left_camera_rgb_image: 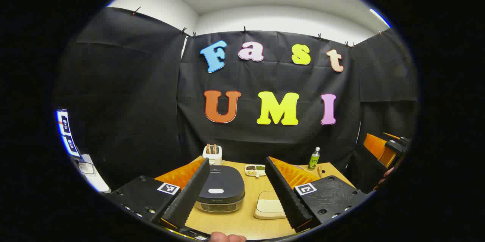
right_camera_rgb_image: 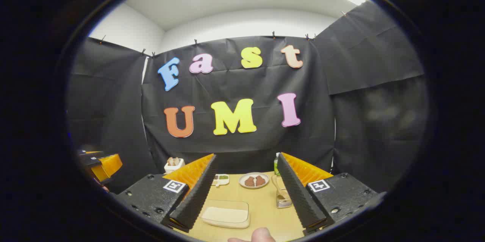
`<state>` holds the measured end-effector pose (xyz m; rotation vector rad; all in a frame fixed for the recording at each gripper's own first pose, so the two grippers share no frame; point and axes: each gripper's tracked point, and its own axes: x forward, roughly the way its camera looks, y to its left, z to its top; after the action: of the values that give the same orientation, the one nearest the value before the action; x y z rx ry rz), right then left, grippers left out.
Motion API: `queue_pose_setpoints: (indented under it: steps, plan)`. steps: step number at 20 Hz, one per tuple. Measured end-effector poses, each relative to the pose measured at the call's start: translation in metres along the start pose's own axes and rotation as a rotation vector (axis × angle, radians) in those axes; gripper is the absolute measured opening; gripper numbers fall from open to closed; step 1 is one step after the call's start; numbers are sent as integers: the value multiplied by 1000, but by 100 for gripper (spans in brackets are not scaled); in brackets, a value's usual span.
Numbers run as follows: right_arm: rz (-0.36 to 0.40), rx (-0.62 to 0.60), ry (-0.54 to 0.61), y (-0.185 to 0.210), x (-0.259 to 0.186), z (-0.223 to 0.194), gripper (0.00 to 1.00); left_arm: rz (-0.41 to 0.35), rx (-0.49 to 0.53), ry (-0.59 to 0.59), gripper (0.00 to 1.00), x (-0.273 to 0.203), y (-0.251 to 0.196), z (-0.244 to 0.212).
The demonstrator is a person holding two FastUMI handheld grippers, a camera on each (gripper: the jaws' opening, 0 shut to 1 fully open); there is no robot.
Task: Close the left gripper, press the button to open the rice cooker; take a wooden spoon from the chopstick holder with the right hand, scoop a spoonful of rice and pour it into the rice cooker, then put the wooden spoon back into the chopstick holder.
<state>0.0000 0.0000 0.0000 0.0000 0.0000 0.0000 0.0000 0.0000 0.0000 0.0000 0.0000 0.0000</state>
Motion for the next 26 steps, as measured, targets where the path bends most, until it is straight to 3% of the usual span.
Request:
queue_pose_setpoints:
  steps: [2,3,5,7,9,10,11,12,14,16,18,19,20,24,26]
  plan:
    - [5,-2,0,-1,0,1,94,-2,2,-5,95,-1,-2,0]
    - [6,-4,-2,-1,1,1,100,-4,1,-6,95,-1,-3,0]
    - [7,-12,7,-3,2,-2,94,-1,-2,-13,95,1,-4,2]
    - [9,-12,4,-3,3,0,100,-1,-3,-16,95,4,-3,1]
    - [7,-18,-2,-4,6,1,94,4,6,-22,95,5,-1,3]
    - [3,-19,-6,-5,6,2,100,6,10,-21,95,8,-1,1]
    - [0,-17,-6,-6,7,2,94,6,10,-19,95,10,-1,0]
    - [-4,-14,-7,-6,9,2,100,5,9,-18,95,11,-1,0]
    - [-13,-12,-10,-7,11,5,94,3,7,-20,95,12,0,1]
    - [-18,-10,-14,-8,14,6,100,-1,7,-21,95,15,-2,1]
    - [-21,-11,-15,-8,15,5,100,-3,8,-17,95,19,-1,0]
    - [-22,-10,-15,-8,16,6,94,-4,8,-16,95,20,-1,1]
    - [-24,-8,-14,-8,18,6,100,-3,8,-16,95,23,-1,0]
    - [-37,-9,-14,-13,26,5,100,-4,12,-7,95,29,-2,-2]
    - [-43,-3,-7,-16,32,3,94,-8,12,8,95,34,-5,-7]
